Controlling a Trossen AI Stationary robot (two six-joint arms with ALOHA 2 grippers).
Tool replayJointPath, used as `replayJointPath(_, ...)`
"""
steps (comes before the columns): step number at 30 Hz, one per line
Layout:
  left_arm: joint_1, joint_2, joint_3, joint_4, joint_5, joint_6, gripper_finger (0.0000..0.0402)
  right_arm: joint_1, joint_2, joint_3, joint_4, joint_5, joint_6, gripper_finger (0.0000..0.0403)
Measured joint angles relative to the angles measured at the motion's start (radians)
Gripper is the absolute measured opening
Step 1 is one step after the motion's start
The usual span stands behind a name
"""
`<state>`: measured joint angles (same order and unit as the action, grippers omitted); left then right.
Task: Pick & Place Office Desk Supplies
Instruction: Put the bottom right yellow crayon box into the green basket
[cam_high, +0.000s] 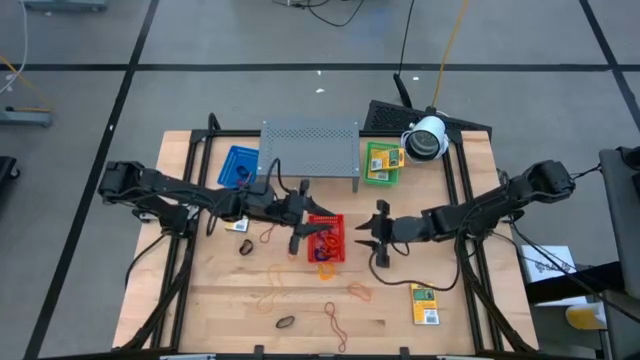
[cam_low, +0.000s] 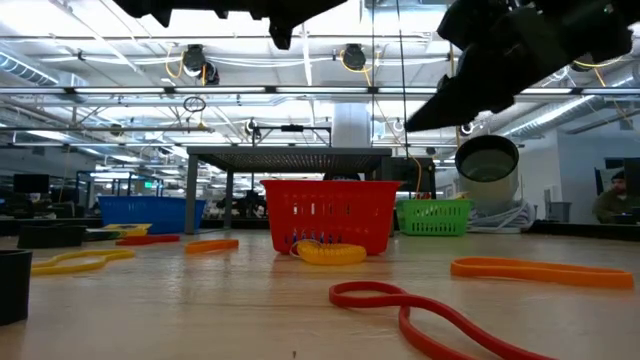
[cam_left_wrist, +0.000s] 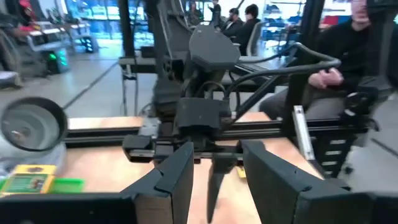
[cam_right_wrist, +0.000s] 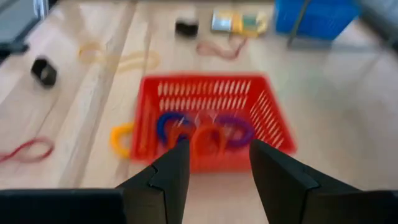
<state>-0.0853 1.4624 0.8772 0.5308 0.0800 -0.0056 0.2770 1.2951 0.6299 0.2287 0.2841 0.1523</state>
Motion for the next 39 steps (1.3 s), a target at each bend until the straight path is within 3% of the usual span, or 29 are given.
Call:
replayJointPath(8, -0.006, 0.000, 0.000, 0.015, 0.009, -0.024, 0.0150, 0.127, -0.035, 0.058, -0.345, -0.202, 0.405, 0.0155)
replayJointPath(13, -0.004, 0.000, 0.000, 0.022, 0.025, -0.026, 0.0150, 0.207, -0.110, 0.057, -0.649, -0.216, 0.707, 0.0155)
replayJointPath(17, -0.004, 0.000, 0.000, 0.021, 0.051, -0.022, 0.0150, 0.256, -0.160, 0.057, -0.829, -0.312, 0.921, 0.0155)
replayJointPath(22, -0.004, 0.000, 0.000, 0.012, 0.061, -0.031, 0.0150, 0.304, -0.187, 0.057, -0.828, -0.378, 1.015, 0.0155)
replayJointPath(29, -0.014, 0.000, 0.000, -0.001, 0.061, -0.055, 0.0150, 0.338, -0.184, -0.004, -0.800, -0.364, 1.112, 0.0155)
replayJointPath(39, -0.009, 0.000, 0.000, 0.020, 0.062, -0.052, 0.0150, 0.354, -0.186, -0.240, -0.405, -0.421, 1.244, 0.0155)
